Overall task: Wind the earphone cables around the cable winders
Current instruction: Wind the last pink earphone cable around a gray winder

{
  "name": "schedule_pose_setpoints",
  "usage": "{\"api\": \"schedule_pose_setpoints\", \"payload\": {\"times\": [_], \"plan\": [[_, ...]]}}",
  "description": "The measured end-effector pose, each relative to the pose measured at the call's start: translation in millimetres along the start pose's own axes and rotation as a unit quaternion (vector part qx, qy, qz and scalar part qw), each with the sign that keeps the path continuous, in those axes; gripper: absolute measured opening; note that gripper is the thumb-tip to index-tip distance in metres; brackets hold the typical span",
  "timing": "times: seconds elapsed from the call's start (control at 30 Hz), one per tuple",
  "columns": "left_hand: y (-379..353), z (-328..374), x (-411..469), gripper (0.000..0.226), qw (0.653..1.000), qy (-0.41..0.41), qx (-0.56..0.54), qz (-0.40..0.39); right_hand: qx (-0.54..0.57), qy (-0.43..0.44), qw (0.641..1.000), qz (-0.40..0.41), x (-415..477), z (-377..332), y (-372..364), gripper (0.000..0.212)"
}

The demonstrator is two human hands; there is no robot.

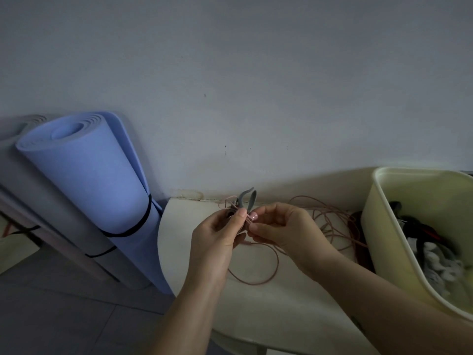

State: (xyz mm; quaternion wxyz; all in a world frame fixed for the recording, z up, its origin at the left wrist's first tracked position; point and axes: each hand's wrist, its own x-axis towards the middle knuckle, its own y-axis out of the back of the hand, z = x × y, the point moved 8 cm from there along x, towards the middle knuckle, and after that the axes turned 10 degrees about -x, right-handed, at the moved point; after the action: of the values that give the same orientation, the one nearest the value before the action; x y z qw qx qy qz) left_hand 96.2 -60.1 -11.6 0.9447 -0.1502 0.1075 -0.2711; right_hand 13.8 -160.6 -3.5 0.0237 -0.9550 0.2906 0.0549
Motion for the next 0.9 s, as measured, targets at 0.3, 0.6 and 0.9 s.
{"api": "schedule_pose_setpoints", "payload": {"times": [0.3,0.6,0.9], "plan": [[1.7,-0.9,0.7,0.012,1.0,-0.014,0.015,-0.004,0.09,-0.043,0.995,-0.02,0.8,8.7,-4.4,0.007],[-0.3,-7.2,2.5,0.014,0.999,0.027,-0.012,-0.024,0.085,-0.081,0.988,-0.1,3.2,9.1,-6.1,0.013],[-7.0,-1.9,-0.3,0.025,0.996,0.008,0.033,-0.081,0.038,-0.142,0.975,-0.167,2.6,17.6,-6.8,0.017]]}}
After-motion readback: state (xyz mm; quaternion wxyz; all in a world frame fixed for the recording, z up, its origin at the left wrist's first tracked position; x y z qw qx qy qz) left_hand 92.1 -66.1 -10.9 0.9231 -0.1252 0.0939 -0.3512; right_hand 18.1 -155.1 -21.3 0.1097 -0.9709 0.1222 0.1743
